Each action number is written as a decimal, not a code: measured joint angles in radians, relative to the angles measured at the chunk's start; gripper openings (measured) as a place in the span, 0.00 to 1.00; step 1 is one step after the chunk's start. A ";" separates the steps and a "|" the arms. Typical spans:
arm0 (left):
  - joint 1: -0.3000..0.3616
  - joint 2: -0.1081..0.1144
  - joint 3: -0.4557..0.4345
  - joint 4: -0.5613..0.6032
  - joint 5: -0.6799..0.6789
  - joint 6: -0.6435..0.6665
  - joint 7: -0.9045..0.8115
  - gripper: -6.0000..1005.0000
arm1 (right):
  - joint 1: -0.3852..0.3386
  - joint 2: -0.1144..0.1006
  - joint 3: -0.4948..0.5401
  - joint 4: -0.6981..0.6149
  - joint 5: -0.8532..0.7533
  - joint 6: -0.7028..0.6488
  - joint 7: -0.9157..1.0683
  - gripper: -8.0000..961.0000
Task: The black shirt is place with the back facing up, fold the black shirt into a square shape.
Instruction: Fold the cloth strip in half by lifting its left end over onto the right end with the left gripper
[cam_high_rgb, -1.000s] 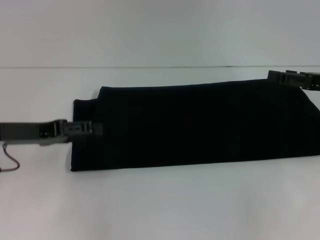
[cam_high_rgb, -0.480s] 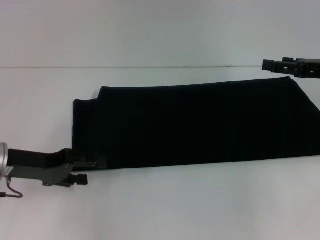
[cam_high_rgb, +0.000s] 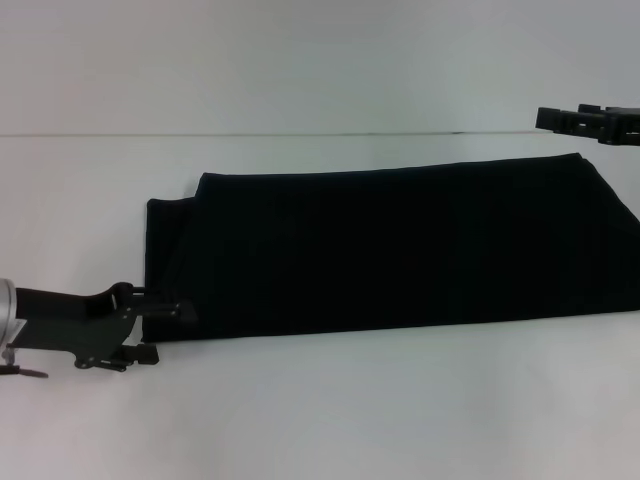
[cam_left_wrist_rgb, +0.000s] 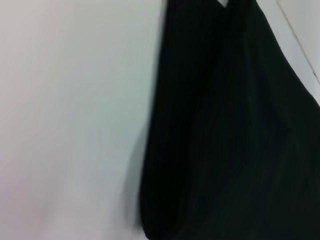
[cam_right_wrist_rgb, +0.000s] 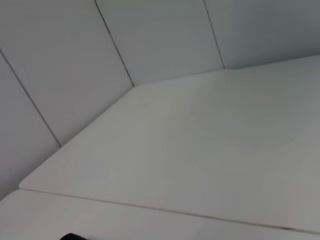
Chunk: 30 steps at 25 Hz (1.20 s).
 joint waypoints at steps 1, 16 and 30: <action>-0.002 0.001 0.000 -0.001 0.001 -0.002 -0.011 0.88 | 0.001 0.000 0.000 0.000 0.000 0.001 0.000 0.95; -0.012 0.005 -0.001 -0.067 0.006 -0.051 -0.125 0.87 | 0.000 0.000 0.001 0.000 0.002 0.018 0.000 0.95; -0.015 0.014 -0.040 -0.086 0.007 -0.074 -0.210 0.87 | -0.008 0.000 0.002 0.000 0.003 0.020 0.000 0.95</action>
